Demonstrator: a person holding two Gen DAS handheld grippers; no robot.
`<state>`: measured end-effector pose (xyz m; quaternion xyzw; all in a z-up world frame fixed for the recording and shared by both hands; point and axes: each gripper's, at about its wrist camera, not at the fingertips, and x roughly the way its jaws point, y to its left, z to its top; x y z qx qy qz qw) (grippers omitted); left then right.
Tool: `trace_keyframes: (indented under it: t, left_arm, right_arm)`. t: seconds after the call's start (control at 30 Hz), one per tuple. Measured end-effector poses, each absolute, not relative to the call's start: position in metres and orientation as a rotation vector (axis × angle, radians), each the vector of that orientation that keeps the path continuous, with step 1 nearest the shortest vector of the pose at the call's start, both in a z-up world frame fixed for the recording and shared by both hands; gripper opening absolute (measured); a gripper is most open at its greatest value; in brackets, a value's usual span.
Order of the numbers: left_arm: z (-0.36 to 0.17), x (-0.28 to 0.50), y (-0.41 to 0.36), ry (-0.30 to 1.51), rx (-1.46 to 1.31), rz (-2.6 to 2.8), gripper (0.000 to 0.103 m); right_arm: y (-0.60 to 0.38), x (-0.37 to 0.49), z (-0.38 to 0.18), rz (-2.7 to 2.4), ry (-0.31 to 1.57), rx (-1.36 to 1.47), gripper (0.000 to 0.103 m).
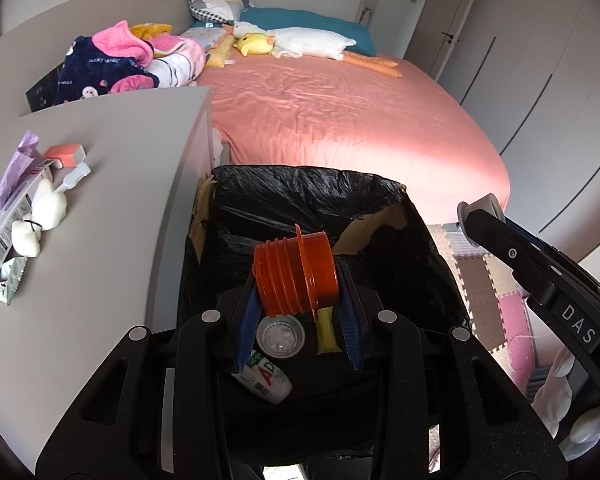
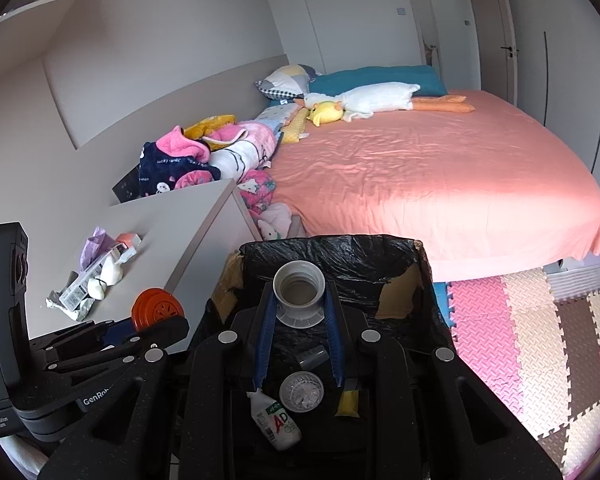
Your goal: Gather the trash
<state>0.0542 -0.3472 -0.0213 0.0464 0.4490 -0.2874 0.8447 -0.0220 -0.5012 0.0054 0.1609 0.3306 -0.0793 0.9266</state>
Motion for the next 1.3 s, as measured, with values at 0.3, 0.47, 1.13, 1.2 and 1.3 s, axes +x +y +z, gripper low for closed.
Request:
trace_keyframes:
  t: [0.3, 0.47, 1.13, 1.2, 1.3]
  left_arm:
    - [-0.027, 0.06, -0.356, 0.98, 0.102, -0.64, 0.064]
    - [-0.02, 0.06, -0.351, 0.923, 0.116, -0.565, 0.097]
    - [-0.018, 0.076, -0.292, 0.928, 0.033, -0.463, 0.097]
    - [-0.018, 0.078, -0.283, 0.927, 0.025, -0.447, 0.097]
    - [-0.018, 0.082, -0.27, 0.927, 0.011, -0.421, 0.097]
  right_arm:
    - [-0.513, -0.021, 0.001, -0.191, 0.683, 0.357, 0.026]
    - [-0.52, -0.028, 0.009, -0.275, 0.635, 0.373, 0.077]
    - [-0.478, -0.01, 0.013, -0.208, 0.631, 0.351, 0.092]
    - [-0.471, -0.005, 0.013, -0.195, 0.635, 0.346, 0.092]
    - [-0.459, 0.001, 0.012, -0.18, 0.638, 0.334, 0.092]
